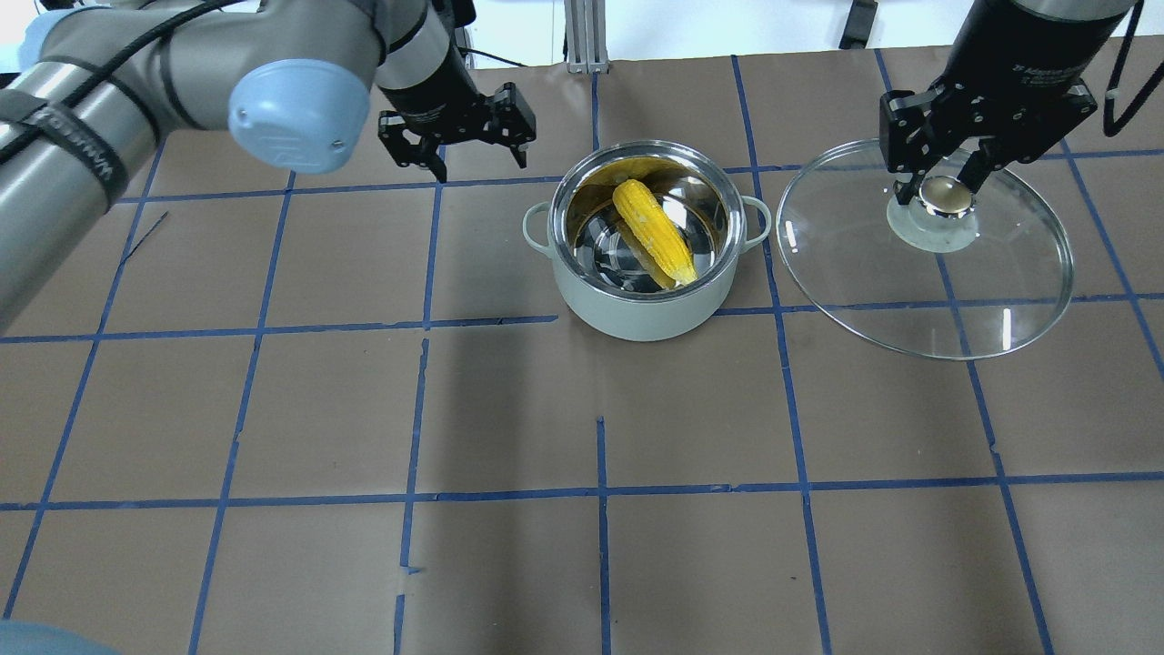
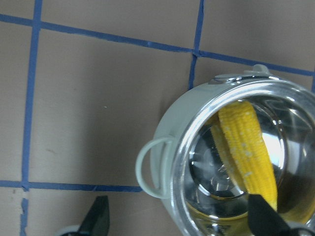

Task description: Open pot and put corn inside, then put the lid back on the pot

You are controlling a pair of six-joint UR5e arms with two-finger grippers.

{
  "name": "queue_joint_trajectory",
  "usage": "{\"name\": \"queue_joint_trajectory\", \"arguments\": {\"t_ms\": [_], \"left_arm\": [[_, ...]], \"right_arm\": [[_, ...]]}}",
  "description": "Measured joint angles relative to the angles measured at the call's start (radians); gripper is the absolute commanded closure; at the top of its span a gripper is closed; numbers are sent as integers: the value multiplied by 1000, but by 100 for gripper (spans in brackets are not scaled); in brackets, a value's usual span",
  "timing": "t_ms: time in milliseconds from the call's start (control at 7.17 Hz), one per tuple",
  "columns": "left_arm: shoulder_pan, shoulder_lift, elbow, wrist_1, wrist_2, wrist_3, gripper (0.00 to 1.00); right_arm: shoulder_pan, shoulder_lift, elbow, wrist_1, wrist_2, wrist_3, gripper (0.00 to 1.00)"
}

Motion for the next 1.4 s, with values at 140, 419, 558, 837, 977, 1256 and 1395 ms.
{"name": "queue_joint_trajectory", "arguments": {"t_ms": [140, 419, 558, 837, 977, 1256, 1395], "left_arm": [[68, 84, -67, -16, -3, 94, 0], [166, 225, -113, -150, 10, 181, 0], [185, 274, -108, -217, 30, 222, 0], [196, 341, -101, -319, 53, 256, 0], [200, 362, -96, -364, 56, 253, 0], [220, 386, -93, -409, 59, 249, 0], [229, 391, -93, -414, 60, 248, 0]], "right_arm": [[-1, 0, 0, 0, 0, -2, 74], [0, 0, 0, -1, 0, -3, 74], [-1, 0, 0, -1, 0, -3, 74], [1, -1, -1, -1, 0, 1, 74], [6, -2, -2, -9, 2, 13, 74], [50, 8, 26, -104, 7, 61, 74], [97, 18, 68, -200, 3, 99, 74]]}}
